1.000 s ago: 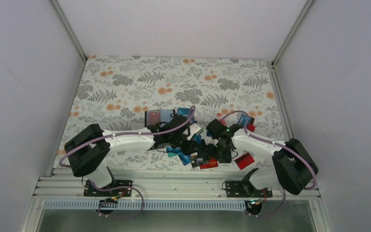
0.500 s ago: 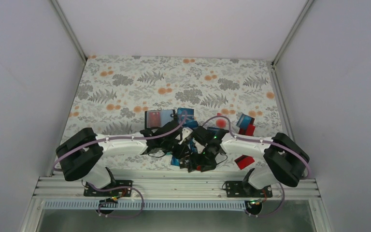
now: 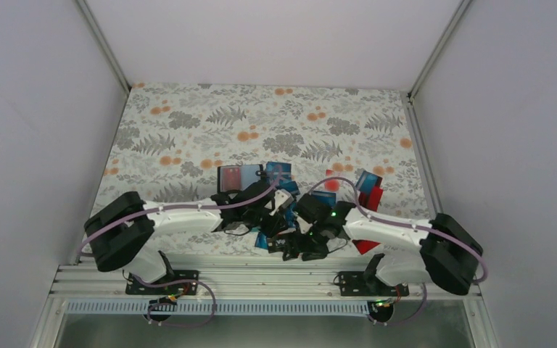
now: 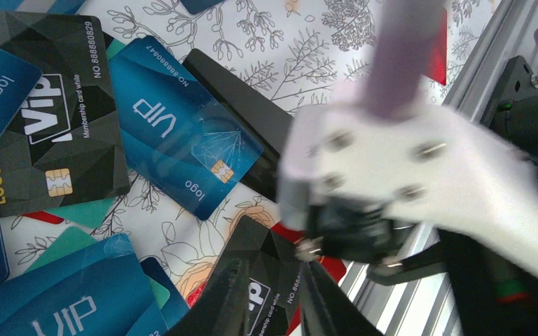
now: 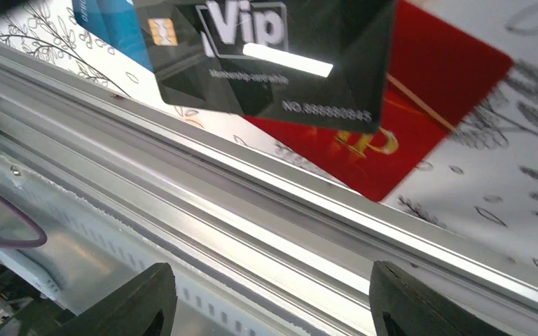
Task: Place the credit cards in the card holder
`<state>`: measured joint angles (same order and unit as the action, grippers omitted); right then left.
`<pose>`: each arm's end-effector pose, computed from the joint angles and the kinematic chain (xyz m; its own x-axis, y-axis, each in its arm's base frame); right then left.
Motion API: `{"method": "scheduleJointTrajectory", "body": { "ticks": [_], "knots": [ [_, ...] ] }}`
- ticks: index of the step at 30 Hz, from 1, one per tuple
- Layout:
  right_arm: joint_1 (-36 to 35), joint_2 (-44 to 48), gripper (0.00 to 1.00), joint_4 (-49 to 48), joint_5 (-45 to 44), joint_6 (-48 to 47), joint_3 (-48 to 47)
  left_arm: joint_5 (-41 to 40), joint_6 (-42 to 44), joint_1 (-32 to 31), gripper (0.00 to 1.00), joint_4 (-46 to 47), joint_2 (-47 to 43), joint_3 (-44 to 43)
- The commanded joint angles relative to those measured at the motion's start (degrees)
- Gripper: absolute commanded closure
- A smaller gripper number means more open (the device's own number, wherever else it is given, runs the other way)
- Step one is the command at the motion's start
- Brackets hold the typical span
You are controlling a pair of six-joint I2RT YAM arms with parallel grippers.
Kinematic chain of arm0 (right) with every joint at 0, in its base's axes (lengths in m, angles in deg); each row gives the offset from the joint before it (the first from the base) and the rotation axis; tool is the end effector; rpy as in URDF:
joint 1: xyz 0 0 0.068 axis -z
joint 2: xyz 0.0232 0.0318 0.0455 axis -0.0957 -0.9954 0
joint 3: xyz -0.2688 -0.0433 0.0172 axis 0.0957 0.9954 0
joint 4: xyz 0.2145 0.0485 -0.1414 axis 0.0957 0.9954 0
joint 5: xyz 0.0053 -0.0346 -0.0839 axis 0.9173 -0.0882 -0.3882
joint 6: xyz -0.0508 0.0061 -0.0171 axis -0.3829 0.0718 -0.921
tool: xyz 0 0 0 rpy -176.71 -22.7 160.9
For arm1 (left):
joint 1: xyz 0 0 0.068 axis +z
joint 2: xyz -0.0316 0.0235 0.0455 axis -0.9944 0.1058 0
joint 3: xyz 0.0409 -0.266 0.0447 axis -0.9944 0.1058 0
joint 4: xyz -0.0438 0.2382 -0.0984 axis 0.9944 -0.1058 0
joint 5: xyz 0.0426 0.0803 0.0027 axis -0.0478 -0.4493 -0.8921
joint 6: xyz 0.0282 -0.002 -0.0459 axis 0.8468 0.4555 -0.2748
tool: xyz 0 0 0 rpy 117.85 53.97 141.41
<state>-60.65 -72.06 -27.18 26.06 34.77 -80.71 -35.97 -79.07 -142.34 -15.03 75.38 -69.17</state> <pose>0.1044 0.1792 0.1583 -0.9542 -0.2354 0.1845 -0.1228 0.8709 0.4759 0.1433 -0.2524 0.1731 -0.7338 0.4369 -0.5203 0.6731 0.5715 -0.4695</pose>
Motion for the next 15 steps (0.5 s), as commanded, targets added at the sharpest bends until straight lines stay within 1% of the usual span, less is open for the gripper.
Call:
{"method": "scheduleJointTrajectory", "body": {
  "ticks": [1,4,8,15],
  "knots": [
    [1.31,5.21,0.3,-2.59,-0.02,8.2,6.02,1.54,1.6,-0.56,0.85,0.86,4.96,-3.3],
    [2.56,6.38,0.29,-4.45,-0.82,11.02,8.52,2.71,1.8,-0.8,0.85,0.6,7.28,-4.39],
    [3.62,8.53,0.29,-9.12,0.26,15.03,12.18,3.93,2.35,-1.25,0.85,-0.53,11.13,-5.63],
    [4.59,9.19,0.27,-13.92,1.14,17.84,14.3,5.72,1.71,-2.88,0.85,-2.12,15.18,-5.57]
  ]
}}
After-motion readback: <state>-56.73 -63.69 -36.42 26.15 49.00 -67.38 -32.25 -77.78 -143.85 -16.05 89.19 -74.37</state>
